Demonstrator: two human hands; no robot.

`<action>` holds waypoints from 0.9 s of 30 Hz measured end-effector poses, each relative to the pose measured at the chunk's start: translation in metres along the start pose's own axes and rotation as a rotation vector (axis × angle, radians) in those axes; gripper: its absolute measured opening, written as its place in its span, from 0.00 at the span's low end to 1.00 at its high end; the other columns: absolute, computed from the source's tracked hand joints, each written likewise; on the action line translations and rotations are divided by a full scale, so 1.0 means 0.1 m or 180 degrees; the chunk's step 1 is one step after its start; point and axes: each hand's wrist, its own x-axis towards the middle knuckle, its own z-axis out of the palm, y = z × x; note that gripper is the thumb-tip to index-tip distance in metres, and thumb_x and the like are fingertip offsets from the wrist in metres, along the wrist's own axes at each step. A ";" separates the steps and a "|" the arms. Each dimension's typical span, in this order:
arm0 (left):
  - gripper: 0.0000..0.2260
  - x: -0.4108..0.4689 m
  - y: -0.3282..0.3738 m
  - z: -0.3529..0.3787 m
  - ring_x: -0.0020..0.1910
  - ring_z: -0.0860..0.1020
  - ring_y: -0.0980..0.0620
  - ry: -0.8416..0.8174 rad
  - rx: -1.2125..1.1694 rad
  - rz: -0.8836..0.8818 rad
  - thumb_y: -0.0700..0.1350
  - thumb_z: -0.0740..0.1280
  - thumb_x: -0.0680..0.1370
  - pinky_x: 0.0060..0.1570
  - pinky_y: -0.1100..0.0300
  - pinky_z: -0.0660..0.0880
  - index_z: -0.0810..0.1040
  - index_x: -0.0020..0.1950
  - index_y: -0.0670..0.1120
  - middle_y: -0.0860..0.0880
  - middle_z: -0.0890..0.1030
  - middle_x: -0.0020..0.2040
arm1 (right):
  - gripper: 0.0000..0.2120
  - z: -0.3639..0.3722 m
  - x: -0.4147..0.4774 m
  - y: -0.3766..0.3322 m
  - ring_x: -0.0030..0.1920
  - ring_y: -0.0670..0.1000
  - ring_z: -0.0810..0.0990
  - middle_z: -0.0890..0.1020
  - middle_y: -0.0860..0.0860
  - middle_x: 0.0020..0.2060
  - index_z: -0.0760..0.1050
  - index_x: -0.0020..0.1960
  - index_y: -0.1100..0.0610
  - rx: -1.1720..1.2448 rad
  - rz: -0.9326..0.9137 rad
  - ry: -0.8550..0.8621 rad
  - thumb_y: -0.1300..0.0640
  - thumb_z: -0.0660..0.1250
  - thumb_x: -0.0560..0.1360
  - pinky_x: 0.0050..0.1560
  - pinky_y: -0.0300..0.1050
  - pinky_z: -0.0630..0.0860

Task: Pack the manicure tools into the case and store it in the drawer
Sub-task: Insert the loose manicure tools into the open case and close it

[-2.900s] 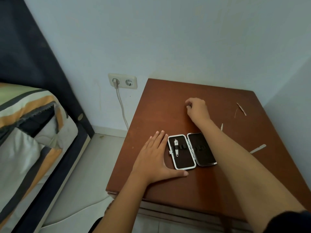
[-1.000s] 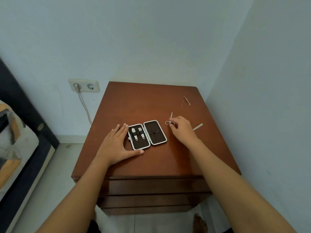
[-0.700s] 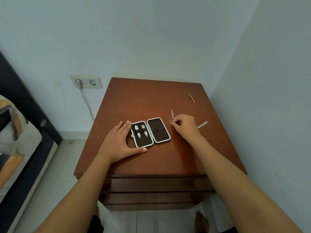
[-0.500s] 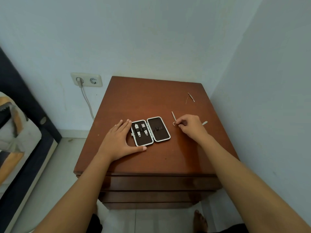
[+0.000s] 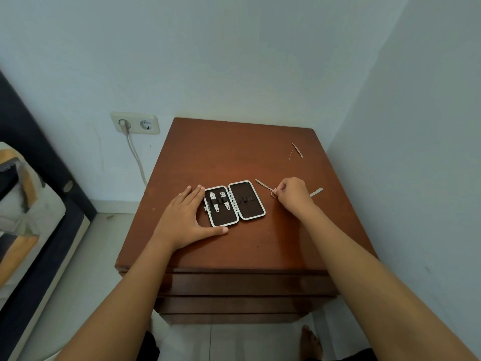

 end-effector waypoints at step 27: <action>0.53 -0.11 0.09 0.06 0.75 0.47 0.59 -0.0069 0.0230 0.0186 0.81 0.44 0.60 0.73 0.55 0.41 0.48 0.77 0.50 0.54 0.51 0.78 | 0.10 0.37 -1.04 -0.40 0.54 0.57 0.73 0.74 0.55 0.47 0.71 0.37 0.57 -0.0415 -0.0968 0.0019 0.55 0.59 0.74 0.43 0.48 0.67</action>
